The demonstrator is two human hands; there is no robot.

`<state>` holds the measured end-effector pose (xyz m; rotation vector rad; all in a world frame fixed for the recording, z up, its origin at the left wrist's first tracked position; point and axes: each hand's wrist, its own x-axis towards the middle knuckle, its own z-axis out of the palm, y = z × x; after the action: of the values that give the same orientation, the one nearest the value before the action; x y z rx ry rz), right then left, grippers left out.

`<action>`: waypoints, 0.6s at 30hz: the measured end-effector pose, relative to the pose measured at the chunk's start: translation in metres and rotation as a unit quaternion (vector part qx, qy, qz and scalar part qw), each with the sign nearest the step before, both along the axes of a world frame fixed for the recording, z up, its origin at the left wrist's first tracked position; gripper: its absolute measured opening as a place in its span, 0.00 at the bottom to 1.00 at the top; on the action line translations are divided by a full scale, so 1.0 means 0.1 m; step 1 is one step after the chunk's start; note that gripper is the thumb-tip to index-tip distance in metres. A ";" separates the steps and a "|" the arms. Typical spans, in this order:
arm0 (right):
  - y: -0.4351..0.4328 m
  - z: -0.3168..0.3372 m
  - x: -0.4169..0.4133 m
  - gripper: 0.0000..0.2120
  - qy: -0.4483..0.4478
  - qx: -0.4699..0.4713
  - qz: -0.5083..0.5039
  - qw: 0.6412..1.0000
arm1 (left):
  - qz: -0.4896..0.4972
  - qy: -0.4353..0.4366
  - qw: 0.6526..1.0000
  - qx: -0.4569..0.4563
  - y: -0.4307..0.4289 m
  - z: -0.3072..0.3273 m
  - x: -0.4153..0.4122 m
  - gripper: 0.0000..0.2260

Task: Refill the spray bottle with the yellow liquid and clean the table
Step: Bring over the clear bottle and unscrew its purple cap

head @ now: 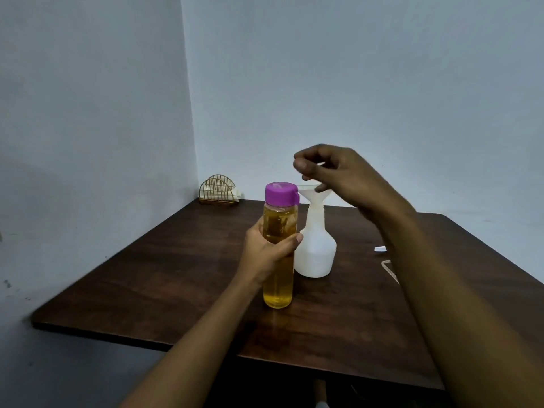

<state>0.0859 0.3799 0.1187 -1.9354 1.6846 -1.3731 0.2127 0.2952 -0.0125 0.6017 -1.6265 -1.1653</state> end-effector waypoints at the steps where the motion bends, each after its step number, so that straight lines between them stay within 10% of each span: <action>1: 0.01 0.08 0.06 0.21 0.066 -0.015 -0.047 0.997 | 0.000 0.001 1.000 0.003 0.00 -0.01 0.00 0.18; 7: -0.22 0.21 0.46 0.28 0.408 0.051 -0.172 0.895 | -0.003 -0.001 1.000 0.005 0.00 -0.02 0.00 0.23; 18: -0.10 0.40 -0.03 0.22 0.161 0.195 0.134 0.958 | -0.022 -0.004 1.000 0.013 0.00 -0.01 0.02 0.23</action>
<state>0.0833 0.3700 0.1589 -2.1217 1.5912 -0.5982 0.2143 0.2953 -0.0135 0.5916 -1.6409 -1.2187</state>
